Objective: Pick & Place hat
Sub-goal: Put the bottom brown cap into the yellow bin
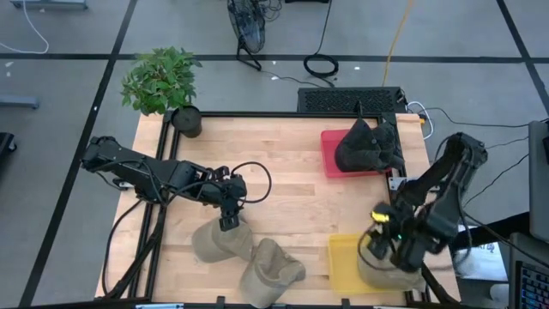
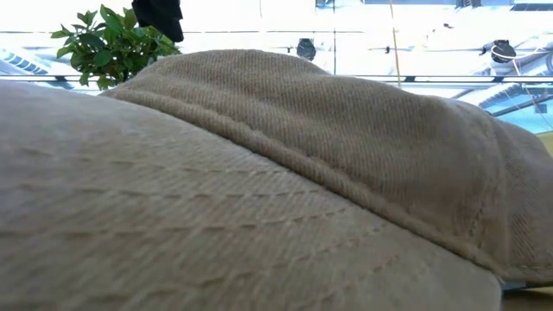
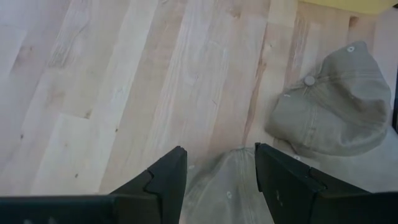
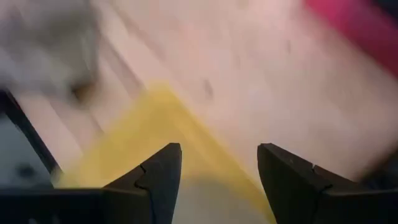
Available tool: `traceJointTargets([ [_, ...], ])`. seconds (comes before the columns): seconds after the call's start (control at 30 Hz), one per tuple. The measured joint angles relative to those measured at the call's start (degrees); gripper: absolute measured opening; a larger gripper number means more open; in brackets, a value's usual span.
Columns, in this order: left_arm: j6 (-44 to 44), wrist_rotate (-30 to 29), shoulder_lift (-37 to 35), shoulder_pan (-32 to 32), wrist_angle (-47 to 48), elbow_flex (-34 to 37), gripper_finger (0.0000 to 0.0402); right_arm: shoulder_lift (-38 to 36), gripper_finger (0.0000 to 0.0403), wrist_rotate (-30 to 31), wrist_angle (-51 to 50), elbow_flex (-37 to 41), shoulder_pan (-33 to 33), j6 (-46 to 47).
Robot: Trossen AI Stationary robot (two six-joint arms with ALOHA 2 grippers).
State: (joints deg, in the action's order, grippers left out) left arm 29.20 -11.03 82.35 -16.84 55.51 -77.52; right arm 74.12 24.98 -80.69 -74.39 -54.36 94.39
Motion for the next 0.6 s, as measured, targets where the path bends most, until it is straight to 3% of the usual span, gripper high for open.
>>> traceJointTargets([
  [0.1, 0.29, 0.0, 0.0, 0.0, 0.0, 0.0, 0.0188, -2.07, 0.0197, 4.93, 6.14, 0.0, 6.25, -7.16],
  [0.23, 0.5, 0.0, 0.0, 0.0, -0.02, 0.0, 0.0188, -2.59, 0.0197, 5.28, 22.59, 0.0, 16.05, -23.96],
  [0.3, 0.52, 0.0, 0.0, 0.0, -0.02, 0.0, 0.0188, -1.64, 0.0197, 2.2, 33.21, 0.0, 20.62, -33.24],
  [0.4, 0.56, 0.04, 0.0, 0.0, -0.02, 0.0, 0.0188, 1.29, 0.0197, -7.23, 45.94, 0.0, 26.33, -42.77],
  [0.5, 0.71, 0.33, 0.0, 0.0, -0.02, 0.0, 0.0188, 5.08, 0.0197, -15.64, 50.02, 0.0, 29.56, -47.3],
  [0.6, 0.99, 0.44, 0.0, -0.01, -0.01, 0.0, 0.0188, 9.15, 0.0197, -21.85, 47.98, 0.0, 30.91, -50.77],
])
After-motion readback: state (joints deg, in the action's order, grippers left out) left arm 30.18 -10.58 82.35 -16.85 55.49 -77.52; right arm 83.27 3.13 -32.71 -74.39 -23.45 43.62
